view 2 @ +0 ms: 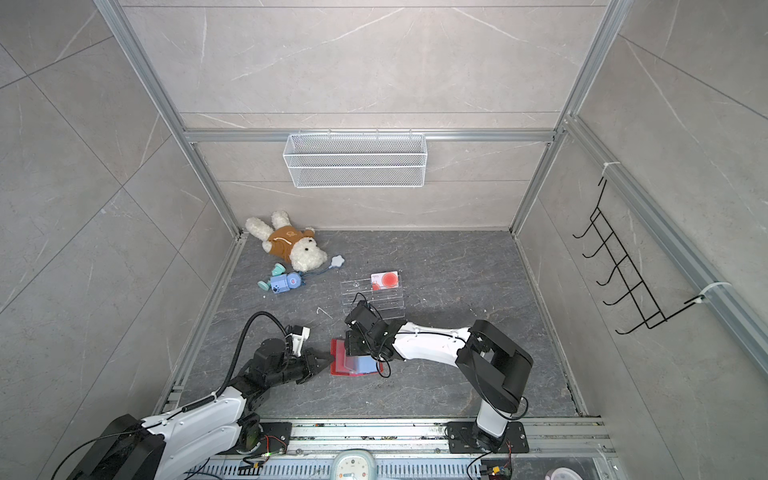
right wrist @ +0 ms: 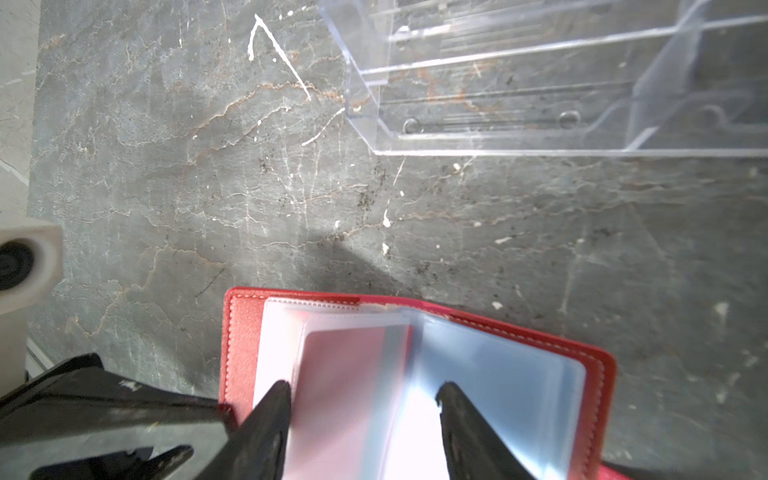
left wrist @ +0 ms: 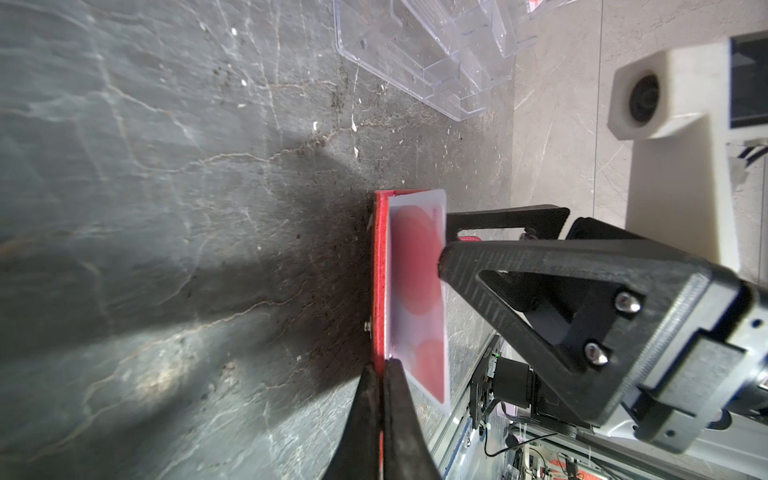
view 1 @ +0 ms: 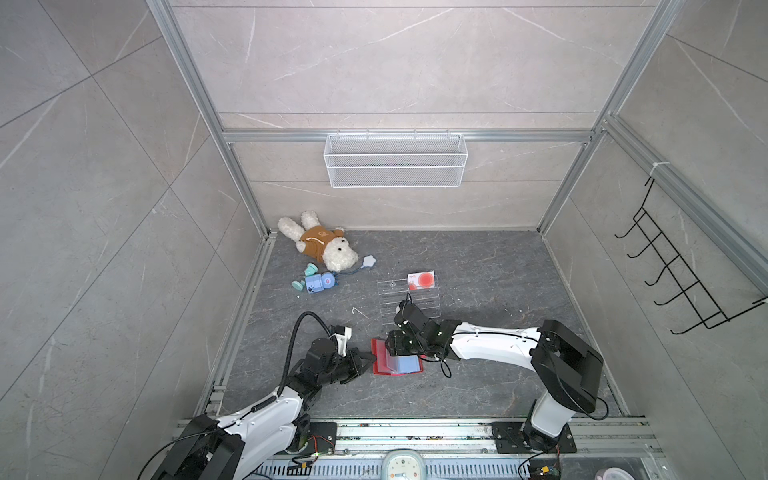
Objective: Take the credit cards out of the card holder
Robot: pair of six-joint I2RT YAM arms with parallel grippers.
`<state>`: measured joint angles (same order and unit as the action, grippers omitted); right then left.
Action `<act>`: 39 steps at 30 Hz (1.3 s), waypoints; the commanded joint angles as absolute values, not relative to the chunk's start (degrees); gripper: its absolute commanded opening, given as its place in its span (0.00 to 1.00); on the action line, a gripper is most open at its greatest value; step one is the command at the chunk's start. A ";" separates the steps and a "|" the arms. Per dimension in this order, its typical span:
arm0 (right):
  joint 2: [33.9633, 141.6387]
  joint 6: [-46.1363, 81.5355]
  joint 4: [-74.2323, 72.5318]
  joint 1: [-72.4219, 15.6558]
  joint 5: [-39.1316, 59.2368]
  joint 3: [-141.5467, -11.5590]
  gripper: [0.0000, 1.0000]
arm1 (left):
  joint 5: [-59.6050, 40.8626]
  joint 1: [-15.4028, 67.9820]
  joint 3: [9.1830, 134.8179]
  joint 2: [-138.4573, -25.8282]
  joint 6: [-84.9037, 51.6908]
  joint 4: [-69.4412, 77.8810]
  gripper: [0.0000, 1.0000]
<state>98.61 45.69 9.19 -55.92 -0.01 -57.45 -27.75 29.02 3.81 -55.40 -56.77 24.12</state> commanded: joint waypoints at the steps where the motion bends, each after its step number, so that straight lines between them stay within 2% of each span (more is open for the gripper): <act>1: 96.20 46.49 12.02 -55.60 -3.21 -54.81 0.58 | -27.76 29.27 4.87 -56.06 -54.83 24.28 0.00; 15: 87.13 47.99 12.39 -53.26 -5.06 -44.56 0.61 | -27.30 29.26 9.44 -61.15 -50.58 19.05 0.02; 17: 85.35 47.91 12.63 -52.98 -5.10 -43.55 0.61 | -26.82 29.31 10.42 -60.02 -49.91 16.57 0.19; 21: 81.95 47.16 12.74 -52.49 -4.80 -41.96 0.61 | -23.21 29.27 13.00 -55.02 -48.79 7.35 0.45; 26: 77.78 45.56 11.35 -51.60 -1.76 -40.22 0.58 | -16.27 29.27 18.17 -45.68 -47.26 -9.11 0.66; 27: 77.19 45.29 10.83 -51.44 -1.00 -39.96 0.56 | -15.56 29.29 19.25 -44.45 -47.20 -11.33 0.68; 28: 76.62 45.12 10.03 -51.25 -0.02 -39.51 0.52 | -15.29 29.27 20.56 -43.22 -47.07 -13.16 0.75; 29: 76.00 45.01 8.94 -50.99 0.99 -39.02 0.48 | -15.79 29.27 21.51 -42.56 -47.02 -13.95 0.77; 33: 75.43 44.94 3.95 -49.81 5.23 -37.40 0.29 | -20.42 29.98 23.29 -43.28 -48.56 -10.76 0.76; 39: 78.94 44.97 -2.88 -48.06 9.67 -35.88 0.08 | -23.37 35.74 23.69 -50.32 -51.47 -1.75 0.59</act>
